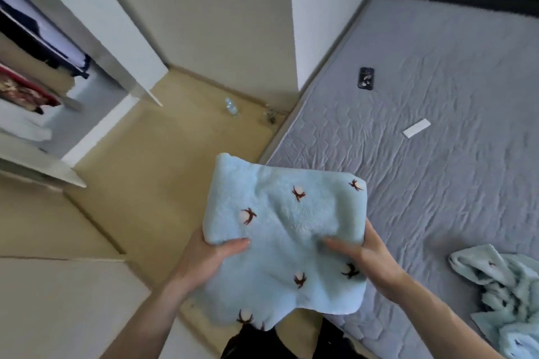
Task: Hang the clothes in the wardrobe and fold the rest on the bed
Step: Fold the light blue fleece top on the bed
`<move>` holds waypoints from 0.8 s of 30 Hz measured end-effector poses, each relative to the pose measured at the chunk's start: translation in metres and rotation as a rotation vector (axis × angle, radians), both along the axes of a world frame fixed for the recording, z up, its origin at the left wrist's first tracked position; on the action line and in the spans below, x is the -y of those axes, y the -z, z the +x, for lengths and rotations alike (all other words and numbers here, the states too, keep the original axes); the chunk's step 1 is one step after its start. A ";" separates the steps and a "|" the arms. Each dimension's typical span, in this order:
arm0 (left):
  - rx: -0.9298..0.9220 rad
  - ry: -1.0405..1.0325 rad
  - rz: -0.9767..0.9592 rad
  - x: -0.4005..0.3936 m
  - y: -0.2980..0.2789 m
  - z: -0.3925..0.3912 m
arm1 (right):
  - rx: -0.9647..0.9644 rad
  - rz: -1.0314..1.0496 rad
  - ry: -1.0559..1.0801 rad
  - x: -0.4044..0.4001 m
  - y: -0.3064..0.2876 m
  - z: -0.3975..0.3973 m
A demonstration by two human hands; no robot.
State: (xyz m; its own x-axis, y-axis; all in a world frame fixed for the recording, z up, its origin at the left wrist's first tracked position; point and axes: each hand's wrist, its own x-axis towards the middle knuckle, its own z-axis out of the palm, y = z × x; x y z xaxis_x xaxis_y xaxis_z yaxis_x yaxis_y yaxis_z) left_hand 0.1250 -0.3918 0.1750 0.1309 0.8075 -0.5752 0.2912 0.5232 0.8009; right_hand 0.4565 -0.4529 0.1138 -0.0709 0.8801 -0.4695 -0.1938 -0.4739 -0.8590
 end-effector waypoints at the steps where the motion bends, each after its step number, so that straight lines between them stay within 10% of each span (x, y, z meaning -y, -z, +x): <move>1: 0.009 -0.040 0.011 0.000 -0.007 -0.013 | 0.015 0.018 -0.042 -0.013 -0.010 -0.010; 24: 0.097 -0.665 0.348 -0.075 -0.105 -0.429 | 0.161 0.382 -0.485 -0.282 -0.143 -0.467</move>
State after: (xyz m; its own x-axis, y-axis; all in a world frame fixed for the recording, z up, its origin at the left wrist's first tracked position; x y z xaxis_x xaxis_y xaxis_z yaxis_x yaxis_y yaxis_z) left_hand -0.3045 -0.3166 0.2799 -0.4100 0.8670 -0.2832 -0.0772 0.2764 0.9579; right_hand -0.0107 -0.1705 0.2568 -0.4583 0.8730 -0.1670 0.1117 -0.1299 -0.9852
